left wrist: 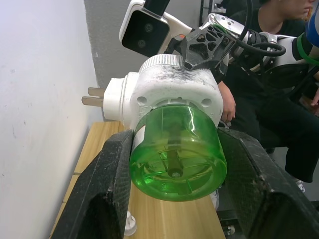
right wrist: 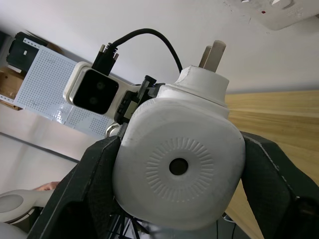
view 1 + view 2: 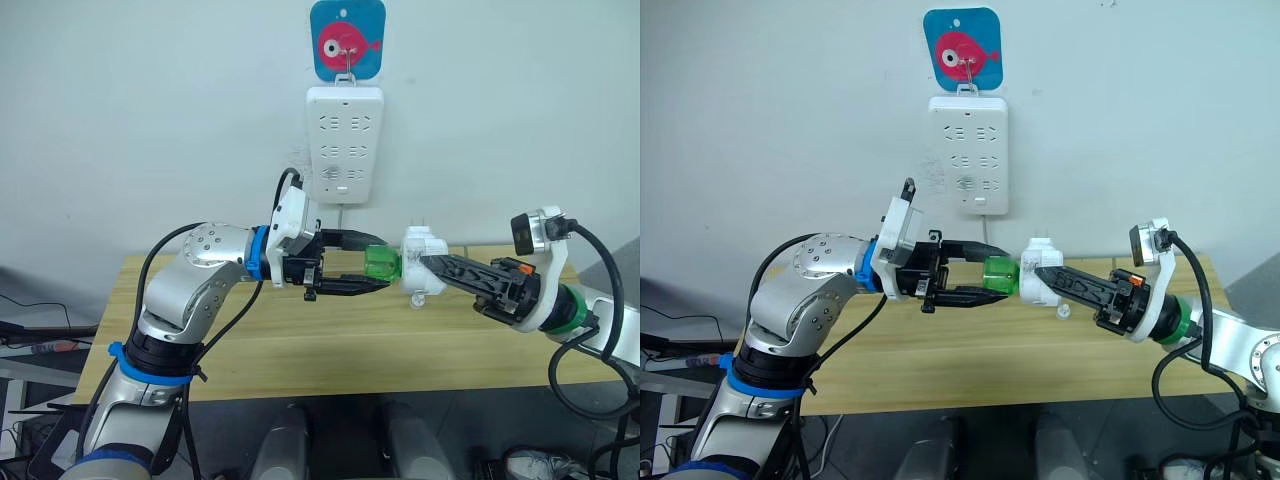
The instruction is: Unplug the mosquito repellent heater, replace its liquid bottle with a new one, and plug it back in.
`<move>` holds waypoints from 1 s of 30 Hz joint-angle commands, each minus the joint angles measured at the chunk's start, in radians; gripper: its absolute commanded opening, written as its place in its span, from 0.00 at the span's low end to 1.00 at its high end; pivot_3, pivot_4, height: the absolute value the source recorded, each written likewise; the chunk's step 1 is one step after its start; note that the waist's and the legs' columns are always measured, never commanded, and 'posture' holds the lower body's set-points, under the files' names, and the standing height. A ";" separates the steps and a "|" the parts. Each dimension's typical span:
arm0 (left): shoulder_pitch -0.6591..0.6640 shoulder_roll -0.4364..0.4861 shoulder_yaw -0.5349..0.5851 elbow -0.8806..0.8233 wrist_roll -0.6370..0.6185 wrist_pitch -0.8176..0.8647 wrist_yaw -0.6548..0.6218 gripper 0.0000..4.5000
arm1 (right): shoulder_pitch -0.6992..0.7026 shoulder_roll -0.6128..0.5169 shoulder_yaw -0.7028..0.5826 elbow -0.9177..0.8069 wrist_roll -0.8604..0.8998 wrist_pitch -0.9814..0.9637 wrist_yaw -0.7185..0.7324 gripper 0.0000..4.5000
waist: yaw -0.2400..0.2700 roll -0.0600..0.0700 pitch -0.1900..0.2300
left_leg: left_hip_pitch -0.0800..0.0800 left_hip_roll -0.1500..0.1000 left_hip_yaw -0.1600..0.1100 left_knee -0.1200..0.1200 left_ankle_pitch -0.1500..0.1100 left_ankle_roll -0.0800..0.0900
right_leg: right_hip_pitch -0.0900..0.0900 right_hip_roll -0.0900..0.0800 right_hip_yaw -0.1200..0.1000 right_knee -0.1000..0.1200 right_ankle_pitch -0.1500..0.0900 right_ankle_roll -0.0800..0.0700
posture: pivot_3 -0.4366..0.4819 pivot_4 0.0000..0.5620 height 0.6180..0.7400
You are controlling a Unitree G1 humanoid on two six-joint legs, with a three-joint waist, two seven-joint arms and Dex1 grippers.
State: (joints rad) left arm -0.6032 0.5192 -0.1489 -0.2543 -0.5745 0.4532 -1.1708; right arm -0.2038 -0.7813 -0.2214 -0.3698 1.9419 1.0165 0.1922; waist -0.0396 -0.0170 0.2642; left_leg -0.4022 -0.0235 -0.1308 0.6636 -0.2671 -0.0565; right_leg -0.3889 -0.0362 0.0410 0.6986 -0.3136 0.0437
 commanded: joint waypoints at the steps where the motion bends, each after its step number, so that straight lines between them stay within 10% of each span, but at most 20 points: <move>1: -0.011 -0.015 -0.007 0.006 -0.001 0.010 0.014 0.50 | -0.022 -0.013 0.014 -0.057 0.030 0.010 0.046 0.71 | 0.001 0.000 0.000 | 0.000 0.000 0.000 0.000 0.000 0.000 | 0.000 0.000 0.000 0.000 0.000 0.000 | 0.47 0.31 0.94; 8: -0.010 -0.029 0.002 0.012 -0.003 0.003 0.017 0.50 | -0.014 -0.032 0.007 -0.080 0.030 -0.006 0.076 0.71 | 0.001 0.000 0.000 | 0.000 0.000 0.000 0.000 0.000 0.000 | 0.000 0.000 0.000 0.000 0.000 0.000 | 0.46 0.32 0.94; 12: -0.004 -0.042 0.008 0.022 0.007 -0.019 0.029 0.50 | 0.001 -0.078 -0.006 -0.082 0.030 -0.007 0.051 0.99 | 0.002 0.000 0.000 | 0.000 0.000 0.000 0.000 0.000 0.000 | 0.000 0.000 0.000 0.000 0.000 0.000 | 0.46 0.32 0.94; 16: -0.004 -0.059 0.020 0.035 0.011 -0.027 0.044 0.50 | 0.048 -0.207 -0.040 -0.060 0.028 0.041 0.054 1.00 | 0.006 0.000 0.000 | 0.000 0.000 0.000 0.000 0.000 0.000 | 0.000 0.000 0.000 0.000 0.000 0.000 | 0.46 0.33 0.94; 20: 0.003 -0.058 0.022 0.041 0.021 -0.053 0.045 0.50 | 0.127 -0.327 -0.131 -0.038 -0.257 0.072 0.198 1.00 | 0.008 -0.001 0.000 | 0.000 -0.001 0.000 0.000 0.000 0.001 | 0.000 0.000 0.000 0.000 0.000 0.000 | 0.46 0.33 0.94; 24: 0.020 -0.049 0.013 0.051 0.049 -0.114 0.017 0.50 | 0.093 -0.360 -0.241 0.022 -0.223 0.071 0.252 0.81 | 0.006 -0.001 -0.001 | 0.000 0.000 0.001 0.001 0.000 0.000 | 0.000 0.000 0.001 0.000 0.000 0.000 | 0.44 0.34 0.94; 30: 0.028 -0.077 -0.018 0.092 0.101 -0.259 -0.040 0.50 | -0.188 -0.361 -0.082 0.017 -0.001 0.017 0.126 0.33 | -0.002 0.000 -0.001 | 0.001 0.001 0.001 0.000 0.000 0.000 | 0.000 0.000 0.000 0.000 0.000 0.000 | 0.42 0.34 0.94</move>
State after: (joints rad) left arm -0.5695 0.4522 -0.1603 -0.1483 -0.4815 0.2472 -1.1916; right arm -0.3566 -1.1477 -0.3404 -0.3480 1.8773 1.0557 0.3489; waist -0.0416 -0.0173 0.2632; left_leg -0.4020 -0.0229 -0.1297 0.6640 -0.2673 -0.0560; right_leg -0.3884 -0.0359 0.0411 0.6981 -0.3134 0.0438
